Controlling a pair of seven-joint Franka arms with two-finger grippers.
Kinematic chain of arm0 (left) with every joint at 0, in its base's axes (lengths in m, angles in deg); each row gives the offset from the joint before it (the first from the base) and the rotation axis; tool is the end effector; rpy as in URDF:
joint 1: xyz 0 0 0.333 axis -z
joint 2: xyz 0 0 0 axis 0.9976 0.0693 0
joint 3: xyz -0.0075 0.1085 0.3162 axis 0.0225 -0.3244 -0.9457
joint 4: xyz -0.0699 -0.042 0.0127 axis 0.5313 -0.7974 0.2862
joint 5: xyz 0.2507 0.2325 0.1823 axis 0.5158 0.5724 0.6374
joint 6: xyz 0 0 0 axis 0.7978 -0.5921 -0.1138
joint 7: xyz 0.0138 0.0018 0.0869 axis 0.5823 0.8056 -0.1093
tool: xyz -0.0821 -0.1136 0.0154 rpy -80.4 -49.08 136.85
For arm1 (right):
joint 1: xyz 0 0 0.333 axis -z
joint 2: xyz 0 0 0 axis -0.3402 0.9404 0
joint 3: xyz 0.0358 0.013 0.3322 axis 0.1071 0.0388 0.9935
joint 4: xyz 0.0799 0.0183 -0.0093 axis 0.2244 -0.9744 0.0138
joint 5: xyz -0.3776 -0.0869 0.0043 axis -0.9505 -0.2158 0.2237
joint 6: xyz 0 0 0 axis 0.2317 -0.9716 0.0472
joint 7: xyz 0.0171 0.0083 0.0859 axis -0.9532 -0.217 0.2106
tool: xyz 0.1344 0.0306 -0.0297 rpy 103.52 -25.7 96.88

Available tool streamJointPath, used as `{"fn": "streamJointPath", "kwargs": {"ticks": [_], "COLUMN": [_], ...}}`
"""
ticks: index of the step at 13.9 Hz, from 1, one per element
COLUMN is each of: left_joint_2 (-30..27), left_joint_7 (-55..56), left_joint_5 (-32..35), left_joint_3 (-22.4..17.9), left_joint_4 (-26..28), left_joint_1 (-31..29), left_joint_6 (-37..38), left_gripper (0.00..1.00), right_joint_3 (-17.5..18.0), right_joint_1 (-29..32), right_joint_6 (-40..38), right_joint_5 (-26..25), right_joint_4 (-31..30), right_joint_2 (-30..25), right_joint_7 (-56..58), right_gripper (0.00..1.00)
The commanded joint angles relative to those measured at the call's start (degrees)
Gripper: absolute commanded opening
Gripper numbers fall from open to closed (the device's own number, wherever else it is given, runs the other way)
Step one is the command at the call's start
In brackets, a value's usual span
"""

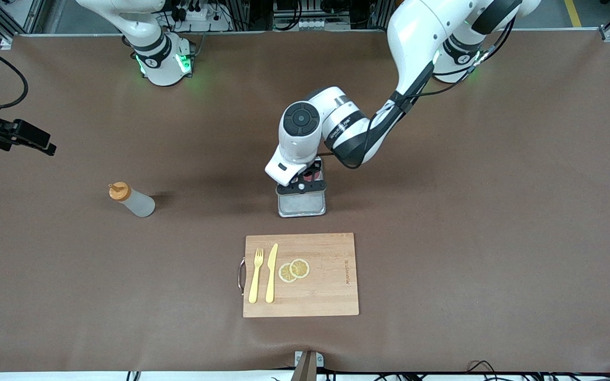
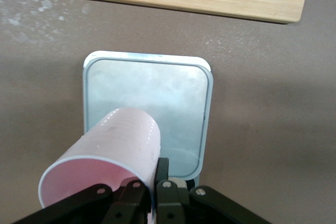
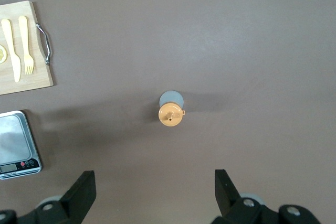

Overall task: Add sauce to pink cup with both arms
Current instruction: 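Carry the pink cup with the left gripper over the silver scale, then lower the pink cup onto the scale and open the left gripper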

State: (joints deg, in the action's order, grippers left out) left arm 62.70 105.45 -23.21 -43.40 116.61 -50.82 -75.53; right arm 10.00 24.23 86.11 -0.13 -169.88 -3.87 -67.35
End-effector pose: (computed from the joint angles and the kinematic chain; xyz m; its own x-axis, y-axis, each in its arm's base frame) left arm 0.4913 -0.5645 0.2703 0.9917 0.1068 -0.0712 0.1133 -0.9890 0.0950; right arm 0.5577 -0.0086 0.6083 0.9903 -0.1332 -0.0402 -0.1345 -0.9905 -0.0302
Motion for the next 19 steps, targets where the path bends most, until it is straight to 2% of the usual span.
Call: {"fn": "streamJointPath", "kwargs": {"ticks": [1, 15, 16, 17, 18, 19], "left_joint_2": [1.6, 3.6, 3.6, 3.6, 3.6, 3.6], "left_joint_7": [-0.9, -1.8, -1.8, -2.0, -2.5, -3.1], "left_joint_5": [0.2, 0.3, 0.3, 0.3, 0.4, 0.6], "left_joint_3": [-1.8, -2.8, -2.7, -2.7, -2.9, -3.0], "left_joint_4": [-2.1, -1.7, -1.7, -1.7, -1.7, -1.7], "left_joint_1": [2.3, 3.3, 3.3, 3.3, 3.5, 3.9], "left_joint_6": [-0.8, -3.1, -3.2, -3.2, -3.5, -4.0], "left_gripper": [0.00, 0.00, 0.07, 0.60, 1.00, 1.00], "right_joint_3": [0.7, 0.6, 0.6, 0.6, 0.6, 0.6], "right_joint_1": [1.0, 1.4, 1.4, 1.4, 1.4, 1.4], "right_joint_6": [-0.5, -0.7, -0.7, -0.7, -0.7, -0.7], "right_joint_5": [0.9, 0.9, 0.9, 0.9, 0.9, 0.9], "right_joint_4": [0.5, 0.5, 0.5, 0.5, 0.5, 0.5], "right_joint_2": [0.2, 0.2, 0.2, 0.2, 0.2, 0.2], "right_joint_7": [-0.4, -0.6, -0.6, -0.6, -0.6, -0.6], "right_gripper": [1.00, 1.00, 1.00, 1.00, 1.00, 1.00]}}
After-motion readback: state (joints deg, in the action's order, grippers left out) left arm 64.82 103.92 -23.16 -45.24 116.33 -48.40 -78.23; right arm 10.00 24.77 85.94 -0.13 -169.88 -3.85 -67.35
